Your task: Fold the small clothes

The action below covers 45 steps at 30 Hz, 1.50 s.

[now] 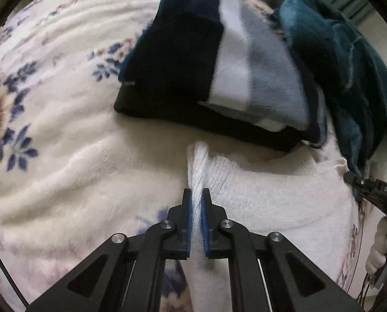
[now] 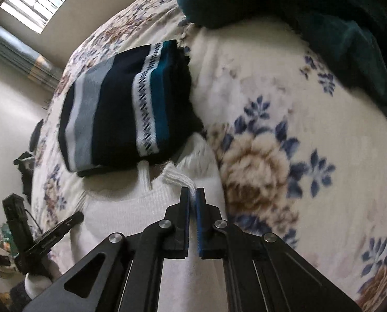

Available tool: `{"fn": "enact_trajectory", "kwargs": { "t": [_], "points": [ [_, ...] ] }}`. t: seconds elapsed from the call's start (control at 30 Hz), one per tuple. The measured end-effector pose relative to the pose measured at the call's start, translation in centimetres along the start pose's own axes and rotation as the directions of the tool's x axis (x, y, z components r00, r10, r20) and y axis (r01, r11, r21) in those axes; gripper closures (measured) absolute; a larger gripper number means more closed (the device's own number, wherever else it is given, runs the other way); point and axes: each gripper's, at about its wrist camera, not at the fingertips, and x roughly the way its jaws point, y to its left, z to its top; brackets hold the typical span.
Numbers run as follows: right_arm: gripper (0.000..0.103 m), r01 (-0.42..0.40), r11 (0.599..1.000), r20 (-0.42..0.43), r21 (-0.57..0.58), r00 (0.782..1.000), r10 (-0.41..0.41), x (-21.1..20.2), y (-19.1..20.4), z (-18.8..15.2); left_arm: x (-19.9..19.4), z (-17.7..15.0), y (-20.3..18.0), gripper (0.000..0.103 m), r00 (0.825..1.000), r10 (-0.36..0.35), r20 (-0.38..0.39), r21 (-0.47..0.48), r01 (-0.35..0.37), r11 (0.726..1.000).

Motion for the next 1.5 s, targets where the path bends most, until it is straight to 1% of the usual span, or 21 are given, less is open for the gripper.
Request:
{"fn": "enact_trajectory", "kwargs": {
  "t": [0.13, 0.2, 0.23, 0.27, 0.3, 0.33, 0.37, 0.5, 0.6, 0.63, 0.67, 0.7, 0.73, 0.77, 0.87, 0.97, 1.1, 1.17, 1.23, 1.3, 1.5],
  "points": [
    [0.099, 0.014, 0.998, -0.104, 0.063, 0.995, -0.008, 4.0, -1.7, 0.8, 2.7, 0.2, 0.4, 0.098, 0.997, -0.010, -0.075, 0.007, 0.010, 1.000],
    [0.096, -0.054, 0.988, -0.198, 0.147, 0.977, 0.083, 5.8, -3.0, 0.7, 1.8, 0.3, 0.3, 0.093, 0.997, -0.004, -0.083, 0.012, 0.005, 1.000],
    [0.095, -0.132, 0.966, -0.219, 0.224, 0.959, 0.181, 6.0, -4.0, 0.4, 0.7, 0.1, 0.2, 0.089, 0.997, 0.011, -0.072, 0.020, -0.009, 1.000],
    [0.081, -0.197, 0.941, -0.228, 0.275, 0.937, 0.263, 5.7, -4.7, 0.0, -0.4, -0.3, 0.1, 0.070, 0.998, 0.029, -0.054, 0.025, -0.028, 0.999],
    [0.052, -0.241, 0.920, -0.229, 0.308, 0.920, 0.318, 5.1, -5.3, -0.4, -1.7, -0.8, 0.3, 0.060, 0.999, 0.040, -0.032, 0.025, -0.040, 0.999],
    [0.044, -0.280, 0.900, -0.209, 0.334, 0.909, 0.360, 4.0, -6.1, -1.3, -3.0, -1.6, 0.6, 0.047, 1.000, 0.027, -0.010, 0.009, -0.027, 1.000],
    [0.042, -0.302, 0.891, -0.181, 0.340, 0.908, 0.377, 2.7, -6.8, -2.3, -4.2, -2.7, 1.1, 0.044, 1.000, -0.010, -0.001, -0.025, 0.010, 1.000],
    [0.042, -0.256, 0.920, -0.228, 0.298, 0.917, 0.328, -0.9, -8.5, -8.9, -5.9, -7.2, 2.3, 0.044, 0.991, -0.122, -0.049, -0.130, 0.115, 0.985],
    [0.042, -0.246, 0.917, -0.336, 0.313, 0.875, 0.350, 0.0, -8.4, -14.0, -5.4, -10.3, 2.5, 0.044, 0.975, -0.193, -0.107, -0.217, 0.167, 0.962],
    [0.046, -0.243, 0.914, -0.352, 0.324, 0.866, 0.355, 0.4, -8.2, -15.3, -4.8, -11.2, 2.2, 0.044, 0.970, -0.210, -0.125, -0.234, 0.177, 0.956],
    [0.068, -0.242, 0.911, -0.352, 0.334, 0.865, 0.358, 0.8, -8.1, -16.4, -4.3, -11.6, 1.9, 0.045, 0.970, -0.205, -0.131, -0.239, 0.170, 0.956],
    [0.077, -0.231, 0.913, -0.336, 0.337, 0.876, 0.346, 0.9, -8.1, -17.2, -4.4, -12.0, 1.7, 0.046, 0.972, -0.208, -0.114, -0.247, 0.175, 0.953],
    [0.080, -0.225, 0.911, -0.314, 0.346, 0.887, 0.338, 0.9, -8.1, -17.6, -4.7, -12.2, 1.4, 0.058, 0.979, -0.188, -0.074, -0.253, 0.164, 0.953],
    [0.087, -0.228, 0.906, -0.288, 0.356, 0.896, 0.338, 0.7, -8.1, -17.8, -4.9, -12.4, 1.1, 0.098, 0.982, -0.179, -0.052, -0.248, 0.161, 0.955],
    [0.093, -0.206, 0.910, -0.219, 0.360, 0.929, 0.297, -0.6, -8.2, -17.7, -4.9, -12.5, 1.5, 0.098, 0.991, -0.135, -0.026, -0.262, 0.124, 0.957],
    [0.100, -0.122, 0.922, -0.179, 0.367, 0.964, 0.198, -1.6, -9.3, -17.1, -3.9, -12.8, 2.5, 0.098, 0.989, -0.131, -0.074, -0.299, 0.103, 0.949],
    [0.099, -0.106, 0.913, -0.233, 0.394, 0.949, 0.211, -0.6, -10.0, -16.5, -4.8, -11.4, 1.1, 0.091, 0.983, -0.137, -0.121, -0.230, 0.106, 0.967],
    [0.096, -0.113, 0.935, -0.241, 0.336, 0.949, 0.202, -1.3, -8.9, -15.5, -6.5, -9.7, 0.2, 0.058, 0.993, -0.087, -0.084, -0.172, 0.072, 0.982],
    [0.085, -0.123, 0.955, -0.250, 0.269, 0.949, 0.193, -2.0, -7.4, -13.8, -7.8, -7.9, -0.3, 0.039, 0.995, -0.099, -0.023, -0.125, 0.096, 0.988],
    [0.055, -0.121, 0.974, -0.218, 0.190, 0.962, 0.162, -2.8, -5.9, -12.0, -7.4, -5.8, -0.7, 0.039, 0.994, -0.111, -0.001, -0.103, 0.110, 0.989],
    [0.050, -0.098, 0.988, -0.183, 0.118, 0.976, 0.119, 0.4, -2.4, -4.9, 0.4, 0.6, -1.9, 0.039, 0.995, -0.040, -0.086, -0.040, 0.037, 0.999]
  ]
}}
